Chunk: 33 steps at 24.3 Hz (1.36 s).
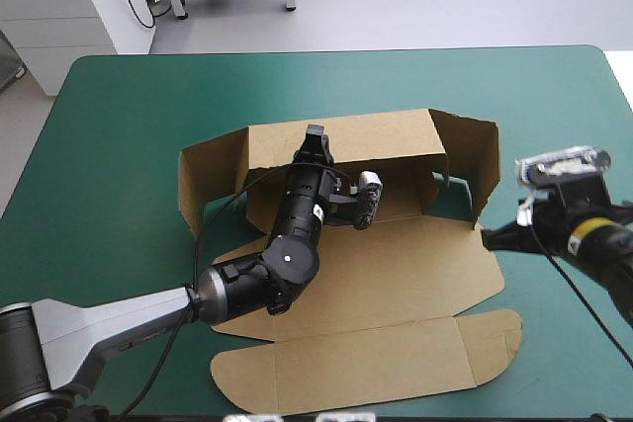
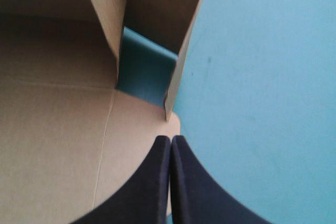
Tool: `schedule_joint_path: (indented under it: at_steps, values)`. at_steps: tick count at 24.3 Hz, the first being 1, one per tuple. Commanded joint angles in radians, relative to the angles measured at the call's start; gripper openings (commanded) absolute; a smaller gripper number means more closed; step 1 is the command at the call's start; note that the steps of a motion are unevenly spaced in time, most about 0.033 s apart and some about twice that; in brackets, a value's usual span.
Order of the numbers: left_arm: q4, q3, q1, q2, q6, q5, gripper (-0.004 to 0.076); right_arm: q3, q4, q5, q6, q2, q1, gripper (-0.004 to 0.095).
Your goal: Fold the box
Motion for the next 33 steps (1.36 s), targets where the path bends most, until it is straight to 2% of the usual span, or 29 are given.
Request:
schedule_joint_path:
  at_steps: [1,4,7,9,10,12,19,25,29,33]
  values:
    - [0.057,-0.023,-0.005,-0.039,0.002,0.026,-0.0008,-0.179,-0.039,-0.067,-0.061,0.143,-0.007,-0.0021]
    - [0.054,-0.023,-0.005,-0.039,0.002,0.028,-0.0008,-0.316,-0.046,-0.067,-0.078,0.255,-0.045,-0.0021]
    - [0.054,-0.023,-0.005,-0.039,0.002,0.028,-0.0008,-0.446,0.096,-0.064,-0.201,0.366,-0.161,-0.0021]
    - [0.053,-0.023,-0.005,-0.039,0.002,0.028,-0.0008,-0.516,0.293,-0.041,-0.342,0.441,-0.274,-0.0021]
    - [0.052,-0.023,-0.005,-0.039,0.002,0.028,-0.0008,-0.574,0.511,0.02,-0.468,0.521,-0.375,-0.0021]
    - [0.052,-0.023,-0.005,-0.039,0.002,0.028,-0.0008,-0.633,0.649,0.086,-0.528,0.621,-0.456,-0.002]
    - [0.052,-0.023,-0.005,-0.039,0.002,0.002,-0.0008,-0.663,0.698,0.054,-0.592,0.802,-0.465,-0.0021]
    - [0.052,-0.023,-0.005,-0.039,-0.013,-0.018,-0.0008,-0.61,0.814,0.176,-0.648,0.817,-0.471,-0.0021]
    - [0.052,-0.023,-0.005,-0.039,-0.013,-0.027,-0.0008,-0.467,0.875,0.142,-0.713,0.745,-0.474,-0.0021]
    - [0.052,-0.023,-0.005,-0.039,-0.013,-0.03,-0.0008,-0.292,0.916,0.039,-0.754,0.648,-0.479,-0.0021]
